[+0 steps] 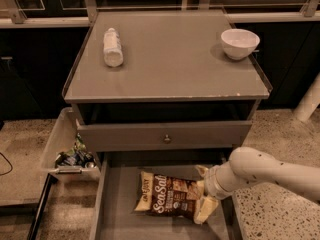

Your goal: Pick brown chip bag from middle drawer and place on counter

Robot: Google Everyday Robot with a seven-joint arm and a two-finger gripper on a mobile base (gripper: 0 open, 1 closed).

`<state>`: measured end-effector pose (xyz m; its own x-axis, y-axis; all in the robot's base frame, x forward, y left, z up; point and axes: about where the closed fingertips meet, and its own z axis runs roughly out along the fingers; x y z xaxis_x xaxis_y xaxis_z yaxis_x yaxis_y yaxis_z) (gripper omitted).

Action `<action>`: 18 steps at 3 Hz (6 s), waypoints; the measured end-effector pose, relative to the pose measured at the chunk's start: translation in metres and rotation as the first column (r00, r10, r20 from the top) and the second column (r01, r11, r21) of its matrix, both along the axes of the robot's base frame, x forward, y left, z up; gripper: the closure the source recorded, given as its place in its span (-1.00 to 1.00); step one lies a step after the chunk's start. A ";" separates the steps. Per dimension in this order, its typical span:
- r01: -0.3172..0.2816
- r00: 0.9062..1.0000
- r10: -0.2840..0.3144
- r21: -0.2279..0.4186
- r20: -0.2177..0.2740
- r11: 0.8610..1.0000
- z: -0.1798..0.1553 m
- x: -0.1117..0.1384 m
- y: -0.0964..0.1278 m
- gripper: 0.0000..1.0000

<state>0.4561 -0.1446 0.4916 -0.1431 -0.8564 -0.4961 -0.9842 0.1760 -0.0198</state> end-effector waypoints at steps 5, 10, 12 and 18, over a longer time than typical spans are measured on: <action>-0.091 0.990 0.071 0.168 0.118 0.982 -0.095 0.019 0.061 -1.00; -0.098 0.990 0.080 0.169 0.115 0.981 -0.097 0.017 0.063 1.00; -0.136 0.986 0.115 0.185 0.120 0.973 -0.059 0.008 0.063 1.00; -0.354 0.894 0.305 0.098 0.329 0.930 0.154 -0.002 0.061 1.00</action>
Offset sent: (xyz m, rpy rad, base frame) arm 0.0073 0.0270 -0.0718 0.0927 0.0450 -0.0008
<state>0.4538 -0.0833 0.6456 0.3119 -0.7392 -0.5970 -0.9364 -0.1326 -0.3250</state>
